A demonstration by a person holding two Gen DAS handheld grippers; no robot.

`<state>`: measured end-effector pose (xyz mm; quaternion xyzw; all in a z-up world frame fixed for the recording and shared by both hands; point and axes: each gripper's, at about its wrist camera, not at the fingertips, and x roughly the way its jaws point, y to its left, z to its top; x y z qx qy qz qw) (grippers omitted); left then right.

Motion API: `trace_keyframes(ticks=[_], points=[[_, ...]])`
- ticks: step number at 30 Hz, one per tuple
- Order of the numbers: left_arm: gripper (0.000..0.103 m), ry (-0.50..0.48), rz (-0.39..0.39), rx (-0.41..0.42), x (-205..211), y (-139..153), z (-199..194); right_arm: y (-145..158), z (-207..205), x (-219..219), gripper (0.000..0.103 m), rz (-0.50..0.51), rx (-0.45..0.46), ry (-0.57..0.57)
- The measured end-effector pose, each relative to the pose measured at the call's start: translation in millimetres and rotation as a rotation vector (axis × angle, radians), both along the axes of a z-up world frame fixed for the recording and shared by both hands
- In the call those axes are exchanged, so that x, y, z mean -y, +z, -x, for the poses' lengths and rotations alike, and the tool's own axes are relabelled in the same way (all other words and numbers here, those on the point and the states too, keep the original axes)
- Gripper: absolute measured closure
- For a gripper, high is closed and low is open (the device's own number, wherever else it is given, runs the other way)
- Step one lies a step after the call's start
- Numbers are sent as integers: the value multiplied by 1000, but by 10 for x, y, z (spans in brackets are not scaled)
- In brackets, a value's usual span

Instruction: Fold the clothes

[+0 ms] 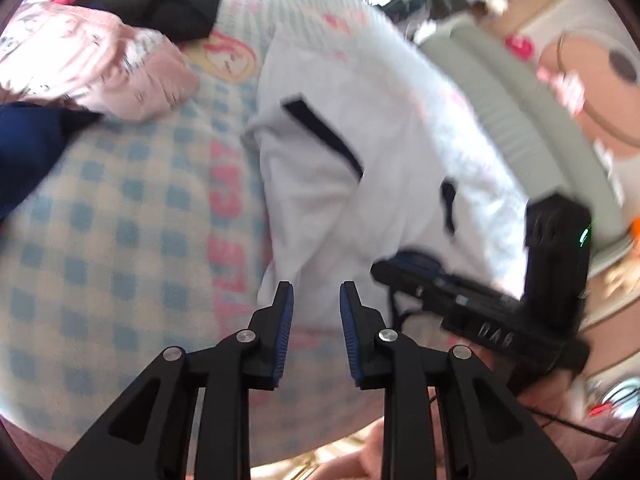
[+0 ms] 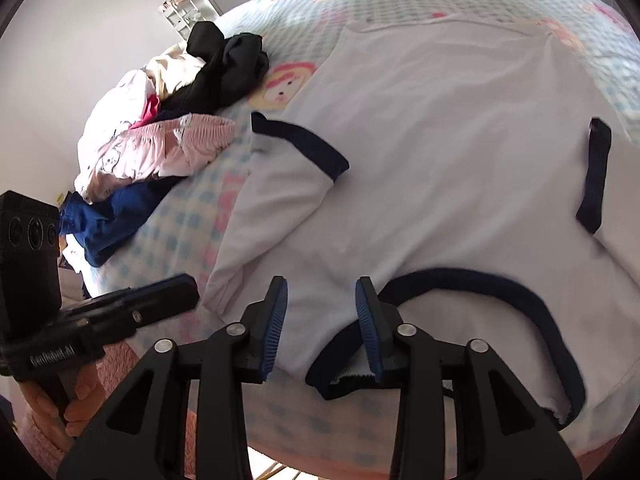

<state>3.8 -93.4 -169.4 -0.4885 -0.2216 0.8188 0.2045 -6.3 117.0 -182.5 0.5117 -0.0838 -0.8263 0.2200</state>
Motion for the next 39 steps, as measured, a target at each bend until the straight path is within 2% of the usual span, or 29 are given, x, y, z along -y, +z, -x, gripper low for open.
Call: trace_keyframes(ticks=[3, 6, 8, 13, 15, 17, 19, 22, 24, 28, 31, 36, 39], points=[[77, 21, 32, 11, -64, -29, 81, 40, 55, 77, 65, 11, -13, 19], [74, -17, 34, -19, -67, 12, 204, 49, 175, 163, 65, 7, -26, 39], [72, 11, 102, -51, 10, 87, 357, 43, 286, 197, 65, -42, -41, 24], [72, 36, 142, -82, 31, 146, 861, 39, 600, 187, 65, -86, -55, -18], [72, 32, 174, -66, -51, 76, 1033, -10, 714, 205, 65, -109, -48, -26], [72, 46, 192, -31, -183, -51, 1246, -147, 800, 227, 66, -182, -19, -42], [72, 50, 195, 4, -212, -180, 1440, -265, 814, 166, 68, -183, 7, -63], [70, 54, 242, 29, -237, -305, 1603, -292, 734, 97, 68, -184, 2, -58], [72, 56, 215, 20, -218, -273, 1593, -245, 709, 88, 68, -188, -1, -49], [72, 86, 154, -62, -87, -83, 1387, -30, 809, -35, 66, -107, -35, -85], [72, 116, 125, -55, 20, -114, 1353, 83, 1026, 48, 63, -96, -58, -66], [72, 125, 113, -18, 64, -213, 1345, -190, 1449, 481, 62, -173, 35, 48], [72, 109, 121, -28, 47, -212, 1263, -175, 1395, 560, 61, -181, 20, 94]])
